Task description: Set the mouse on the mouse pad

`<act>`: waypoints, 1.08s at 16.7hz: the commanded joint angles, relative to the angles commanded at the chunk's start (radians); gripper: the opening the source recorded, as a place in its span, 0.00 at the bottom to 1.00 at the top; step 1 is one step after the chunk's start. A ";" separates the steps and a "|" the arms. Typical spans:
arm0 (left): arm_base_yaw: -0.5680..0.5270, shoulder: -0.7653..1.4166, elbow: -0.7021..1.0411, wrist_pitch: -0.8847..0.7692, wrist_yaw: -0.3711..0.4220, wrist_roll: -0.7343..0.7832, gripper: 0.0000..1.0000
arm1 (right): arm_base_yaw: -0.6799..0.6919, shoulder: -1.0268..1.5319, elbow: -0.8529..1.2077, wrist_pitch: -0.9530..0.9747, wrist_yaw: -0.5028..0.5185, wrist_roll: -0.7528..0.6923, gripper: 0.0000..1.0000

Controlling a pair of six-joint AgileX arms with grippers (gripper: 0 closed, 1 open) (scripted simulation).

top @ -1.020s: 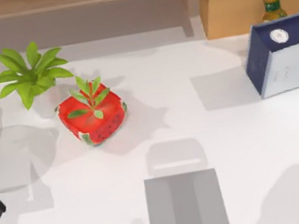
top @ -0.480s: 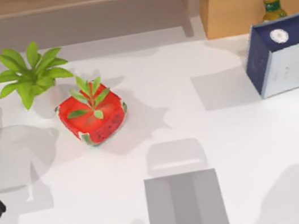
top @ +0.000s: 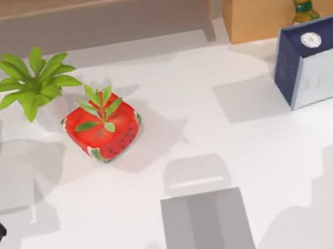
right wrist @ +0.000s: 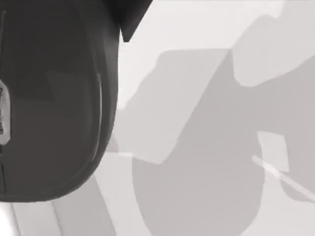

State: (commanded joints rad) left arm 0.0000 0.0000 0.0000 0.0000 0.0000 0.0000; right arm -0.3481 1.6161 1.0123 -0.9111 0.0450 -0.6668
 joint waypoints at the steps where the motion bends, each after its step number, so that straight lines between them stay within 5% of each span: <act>1: 0.000 0.000 0.000 0.000 0.000 0.000 1.00 | 0.004 -0.031 0.024 -0.033 0.001 0.001 0.00; 9: 0.000 0.000 0.000 0.000 0.000 0.000 1.00 | 0.010 -0.007 0.161 -0.234 -0.027 -0.008 0.00; 18: 0.000 0.000 0.000 0.000 0.000 0.000 1.00 | 0.073 0.027 0.187 -0.236 -0.029 0.058 0.00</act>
State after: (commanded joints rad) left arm 0.0000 0.0000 0.0000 0.0000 0.0000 0.0000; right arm -0.2751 1.6429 1.1992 -1.1474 0.0157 -0.6084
